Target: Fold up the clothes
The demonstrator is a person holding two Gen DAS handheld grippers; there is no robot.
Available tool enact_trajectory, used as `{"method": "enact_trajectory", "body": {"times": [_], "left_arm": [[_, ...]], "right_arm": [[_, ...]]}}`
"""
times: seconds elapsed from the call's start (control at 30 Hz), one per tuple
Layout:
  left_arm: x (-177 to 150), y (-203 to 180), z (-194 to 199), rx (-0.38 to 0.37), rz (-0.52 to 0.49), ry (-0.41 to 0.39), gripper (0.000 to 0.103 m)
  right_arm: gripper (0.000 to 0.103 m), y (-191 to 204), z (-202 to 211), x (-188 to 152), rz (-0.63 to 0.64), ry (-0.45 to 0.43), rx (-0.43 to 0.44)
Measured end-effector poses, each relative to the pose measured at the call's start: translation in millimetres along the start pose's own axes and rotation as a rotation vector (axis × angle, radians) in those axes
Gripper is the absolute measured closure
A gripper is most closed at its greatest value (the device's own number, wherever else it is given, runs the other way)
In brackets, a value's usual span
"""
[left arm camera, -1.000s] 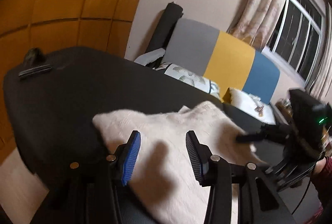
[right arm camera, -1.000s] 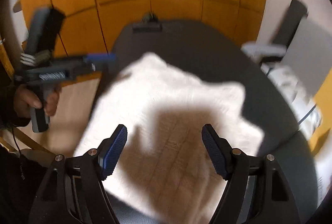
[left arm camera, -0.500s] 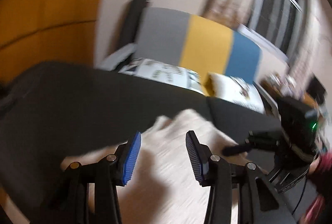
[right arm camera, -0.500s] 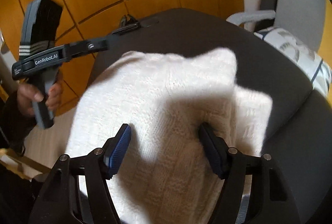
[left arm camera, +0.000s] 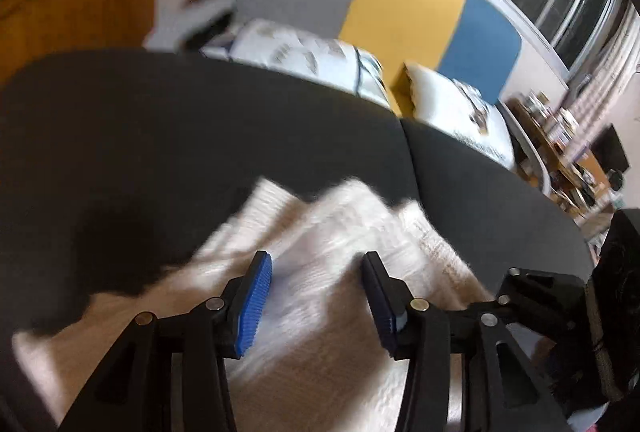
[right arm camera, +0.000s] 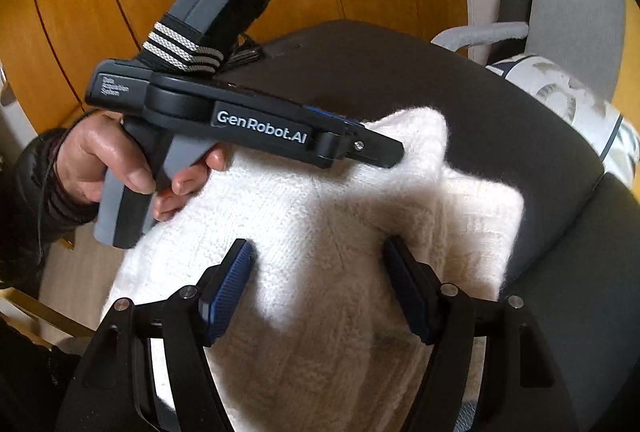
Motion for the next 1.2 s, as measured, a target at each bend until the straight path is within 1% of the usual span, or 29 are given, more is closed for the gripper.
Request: {"method": "enact_trajectory", "body": {"times": [0.07,0.13,0.2,0.27,0.33,0.37,0.4,0.43,0.47,0.5,0.57,0.67,0.77,0.83,0.87,0.9,1.0,1.07,1.1,1.17,1.2], "left_arm": [[-7.6,-1.3,28.5,0.038,-0.013,-0.087,0.056],[-16.4,-2.9,60.8,0.068,-0.024,-0.186,0.056],[-37.3,-4.6,89.7,0.074,-0.006,-0.255,0.056],[-65.2,-1.6,104.9,0.097,0.053,-0.284,0.056],[-89.5,4.9,100.5,0.100,0.125,-0.249,0.056],[-101.0,6.0,95.6,0.107,0.137,-0.238,0.056],[-112.2,6.8,90.9,0.116,0.145,-0.228,0.056],[-116.3,3.1,88.3,0.151,0.109,-0.242,0.056],[-115.3,2.3,86.1,0.164,0.099,-0.237,0.056],[-114.2,1.7,83.8,0.177,0.088,-0.231,0.055],[-107.1,7.8,74.9,0.194,0.063,-0.203,0.054],[-93.8,11.9,66.2,0.245,-0.009,-0.150,0.054],[-89.6,11.0,66.7,0.293,-0.041,-0.111,0.053],[-86.9,7.5,77.1,0.317,-0.020,-0.112,0.054],[-85.7,5.7,82.6,0.329,-0.009,-0.113,0.054],[-87.1,1.4,92.8,0.341,0.003,-0.131,0.055],[-97.9,-18.4,116.9,0.290,0.068,-0.226,0.056],[-112.8,-25.7,114.9,0.234,0.105,-0.234,0.056],[-120.3,-27.9,110.1,0.217,0.109,-0.230,0.056],[-138.0,-31.2,105.0,0.222,0.089,-0.253,0.056],[-146.7,-32.7,102.4,0.223,0.079,-0.265,0.056]], "right_arm": [[0.031,0.5,10.9,1.9,-0.013,0.007,-0.006],[0.031,4.7,33.2,3.2,-0.017,-0.017,-0.014],[0.031,15.8,52.6,-3.0,0.023,-0.047,0.005],[0.031,27.0,64.1,-12.8,0.059,-0.063,0.037],[0.031,30.1,60.3,-25.4,0.064,-0.042,0.050],[0.031,31.5,58.3,-31.7,0.066,-0.032,0.057],[0.031,27.6,48.4,-39.4,0.061,-0.005,0.050],[0.031,23.5,38.2,-47.1,0.056,0.022,0.042],[0.031,19.3,28.1,-54.8,0.051,0.050,0.035],[0.031,15.3,29.8,-56.1,0.020,0.010,0.065],[0.031,4.8,31.7,-58.0,-0.058,-0.023,0.127],[0.031,-1.1,31.7,-59.5,-0.102,-0.035,0.219],[0.031,1.0,34.2,-54.1,-0.031,-0.002,0.279],[0.031,-9.8,49.9,-51.9,-0.029,-0.001,0.350],[0.031,-16.7,55.8,-51.2,-0.032,-0.004,0.377],[0.031,-22.4,62.5,-54.4,-0.042,0.000,0.390],[0.031,-39.1,83.0,-64.5,-0.072,0.012,0.428],[0.031,-39.0,85.9,-67.8,-0.068,0.023,0.458],[0.031,-38.2,80.9,-70.1,-0.077,0.044,0.478],[0.031,-33.3,72.2,-75.5,-0.074,0.084,0.518],[0.031,-30.0,67.1,-78.4,-0.052,0.104,0.505]]}}
Point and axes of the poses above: each gripper's, at about its wrist camera, not at the fingertips, and z roughly against the way its jaws point, y to its left, x to its top, the point moved 4 cm from there along -z, roughly the way its jaws point, and after that the axes turned 9 degrees about -x, right-handed, at the moved point
